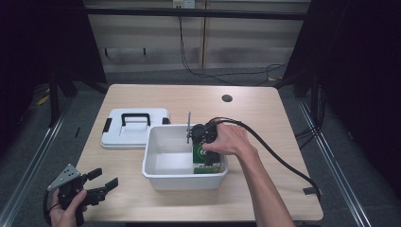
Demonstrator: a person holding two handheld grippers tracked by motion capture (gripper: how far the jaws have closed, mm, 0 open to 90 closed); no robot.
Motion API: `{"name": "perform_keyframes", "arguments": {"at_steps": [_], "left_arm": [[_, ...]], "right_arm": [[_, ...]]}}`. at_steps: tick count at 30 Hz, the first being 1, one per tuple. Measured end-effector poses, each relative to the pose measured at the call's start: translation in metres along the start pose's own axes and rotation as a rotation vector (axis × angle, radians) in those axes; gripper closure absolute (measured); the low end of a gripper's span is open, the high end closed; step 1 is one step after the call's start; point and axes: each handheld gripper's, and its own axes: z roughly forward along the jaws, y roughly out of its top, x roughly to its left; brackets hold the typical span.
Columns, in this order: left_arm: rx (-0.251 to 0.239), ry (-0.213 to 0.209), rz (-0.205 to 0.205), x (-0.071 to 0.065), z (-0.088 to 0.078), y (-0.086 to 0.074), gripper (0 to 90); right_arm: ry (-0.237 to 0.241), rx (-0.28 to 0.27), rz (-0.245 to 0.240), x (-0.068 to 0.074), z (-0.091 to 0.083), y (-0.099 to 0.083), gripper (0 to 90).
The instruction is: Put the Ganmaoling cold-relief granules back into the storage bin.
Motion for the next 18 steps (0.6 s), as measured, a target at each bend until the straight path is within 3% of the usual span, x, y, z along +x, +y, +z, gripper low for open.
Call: {"name": "perform_keyframes", "arguments": {"at_steps": [5, 18], "left_arm": [[0.003, -0.002, 0.008, 0.0, 0.0, 0.0, 16.2], [-0.001, -0.002, -0.003, -0.001, 0.0, 0.0, 16.2]], "right_arm": [[-0.022, -0.024, -0.017, 0.001, -0.006, -0.003, 9.5], [-0.046, -0.147, 0.011, 0.007, -0.031, -0.015, 11.8]]}}
